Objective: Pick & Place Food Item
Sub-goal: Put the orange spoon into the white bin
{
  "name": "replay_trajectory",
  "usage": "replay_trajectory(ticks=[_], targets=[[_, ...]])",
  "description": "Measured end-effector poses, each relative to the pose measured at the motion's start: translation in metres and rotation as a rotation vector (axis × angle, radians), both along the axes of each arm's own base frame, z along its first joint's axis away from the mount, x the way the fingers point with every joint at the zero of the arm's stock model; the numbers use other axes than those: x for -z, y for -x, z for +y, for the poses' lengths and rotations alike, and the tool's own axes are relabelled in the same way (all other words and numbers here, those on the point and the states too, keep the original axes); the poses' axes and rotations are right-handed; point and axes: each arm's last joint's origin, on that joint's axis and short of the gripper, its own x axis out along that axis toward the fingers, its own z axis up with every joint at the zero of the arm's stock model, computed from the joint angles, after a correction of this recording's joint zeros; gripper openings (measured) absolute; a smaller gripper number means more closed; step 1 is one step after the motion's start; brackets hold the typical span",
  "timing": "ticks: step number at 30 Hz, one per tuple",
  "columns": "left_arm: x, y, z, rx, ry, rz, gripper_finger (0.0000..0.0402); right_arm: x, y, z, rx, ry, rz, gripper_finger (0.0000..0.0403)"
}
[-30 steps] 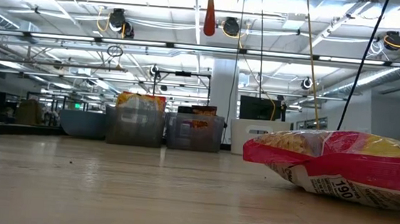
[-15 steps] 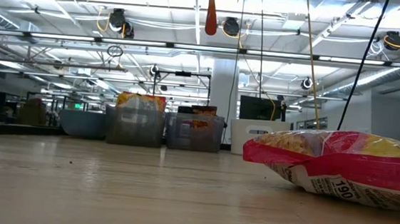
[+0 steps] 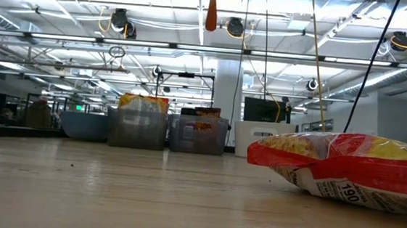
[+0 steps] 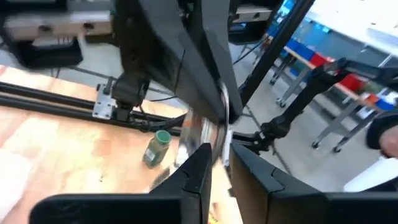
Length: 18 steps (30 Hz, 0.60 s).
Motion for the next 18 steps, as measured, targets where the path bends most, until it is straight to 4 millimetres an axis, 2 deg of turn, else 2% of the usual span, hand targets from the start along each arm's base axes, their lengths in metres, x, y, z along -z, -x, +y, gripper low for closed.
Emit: replay_trajectory(ticks=[9, 13, 18], targets=[[-0.026, 0.036, 0.011, -0.041, -0.006, -0.101, 0.0095, -0.017, 0.022, 0.000, 0.101, 0.052, -0.039, 0.0001], [-0.042, 0.062, 0.015, -0.098, -0.032, -0.166, 0.0098, -0.012, 0.030, -0.003, 0.232, 0.137, 0.041, 0.0001], [-0.057, 0.091, 0.016, -0.149, -0.061, -0.233, 0.0098, 0.006, 0.034, -0.008, 0.373, 0.275, 0.226, 0.0001]])
